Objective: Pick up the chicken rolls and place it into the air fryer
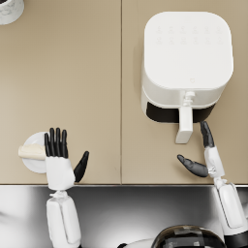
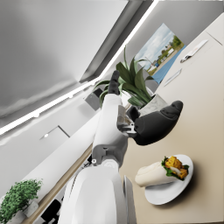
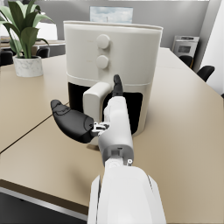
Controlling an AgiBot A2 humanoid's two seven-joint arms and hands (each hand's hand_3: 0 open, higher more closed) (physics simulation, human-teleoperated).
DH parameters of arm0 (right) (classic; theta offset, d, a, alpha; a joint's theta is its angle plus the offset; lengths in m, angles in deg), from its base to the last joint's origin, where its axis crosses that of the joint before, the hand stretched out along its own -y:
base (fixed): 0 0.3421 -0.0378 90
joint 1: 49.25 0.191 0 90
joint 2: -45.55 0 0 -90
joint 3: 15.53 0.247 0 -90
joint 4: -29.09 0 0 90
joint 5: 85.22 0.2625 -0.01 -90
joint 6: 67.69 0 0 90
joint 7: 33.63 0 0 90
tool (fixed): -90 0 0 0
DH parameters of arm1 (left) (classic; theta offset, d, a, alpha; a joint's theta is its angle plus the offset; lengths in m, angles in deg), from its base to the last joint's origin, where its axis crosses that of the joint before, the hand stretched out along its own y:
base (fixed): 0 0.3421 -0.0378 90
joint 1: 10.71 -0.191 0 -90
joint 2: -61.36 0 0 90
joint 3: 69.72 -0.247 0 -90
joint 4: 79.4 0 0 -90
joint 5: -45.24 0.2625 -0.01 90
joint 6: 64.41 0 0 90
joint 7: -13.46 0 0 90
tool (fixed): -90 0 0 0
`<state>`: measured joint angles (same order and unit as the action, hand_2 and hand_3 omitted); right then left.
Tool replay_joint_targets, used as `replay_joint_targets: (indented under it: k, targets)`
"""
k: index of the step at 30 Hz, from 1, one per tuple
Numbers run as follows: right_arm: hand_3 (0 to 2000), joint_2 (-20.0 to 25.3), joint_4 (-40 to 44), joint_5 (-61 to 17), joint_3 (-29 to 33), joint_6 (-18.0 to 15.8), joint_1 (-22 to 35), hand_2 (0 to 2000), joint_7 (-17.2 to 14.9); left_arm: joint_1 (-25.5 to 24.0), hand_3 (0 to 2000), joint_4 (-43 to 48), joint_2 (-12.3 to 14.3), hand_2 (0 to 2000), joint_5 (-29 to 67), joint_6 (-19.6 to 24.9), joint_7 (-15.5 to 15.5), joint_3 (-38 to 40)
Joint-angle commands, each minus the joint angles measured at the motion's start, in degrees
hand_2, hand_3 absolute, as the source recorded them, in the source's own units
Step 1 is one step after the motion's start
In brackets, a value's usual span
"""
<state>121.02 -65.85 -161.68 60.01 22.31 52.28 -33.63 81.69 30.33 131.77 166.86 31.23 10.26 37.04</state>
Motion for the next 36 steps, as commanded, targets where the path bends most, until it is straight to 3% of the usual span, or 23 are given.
replay_joint_targets:
  k: [1,3,5,10,18,24,29,36]
  targets:
    - [0,0.25,1.35,0.00,0.46,0.00,0.24,0,0.00,1.35,0,-0.99,-0.90,0,2.60,4.94,-2.78,4.80]
    - [0,0.64,2.35,0.00,0.35,0.00,0.50,0,0.00,1.55,0,-1.48,-1.06,0,7.81,11.03,-6.29,6.06]
    - [0,0.88,3.24,0.00,0.38,0.00,0.46,0,0.00,1.65,0,-1.55,-1.16,0,13.02,14.09,-8.09,7.32]
    - [0,1.68,6.79,0.00,1.26,0.00,0.88,0,0.00,1.88,0,-3.02,-1.40,0,26.06,16.79,-9.64,8.79]
    - [0,2.46,8.11,0.00,0.61,0.00,0.40,0,0.00,3.26,0,-8.04,-2.37,0,43.30,17.49,-10.02,9.14]
    - [0,3.24,8.22,0.01,0.94,0.00,0.58,0,0.00,3.16,0,-15.22,-2.10,0,45.38,17.49,-10.11,8.16]
    - [0,3.88,8.51,0.01,1.09,0.00,0.77,0,0.00,6.36,0,-24.79,-3.06,0,45.66,17.48,-10.05,6.84]
    - [0,4.78,8.13,0.01,1.18,0.00,1.15,0,0.00,7.86,0,-29.35,-3.33,0,45.68,14.08,-10.07,4.16]
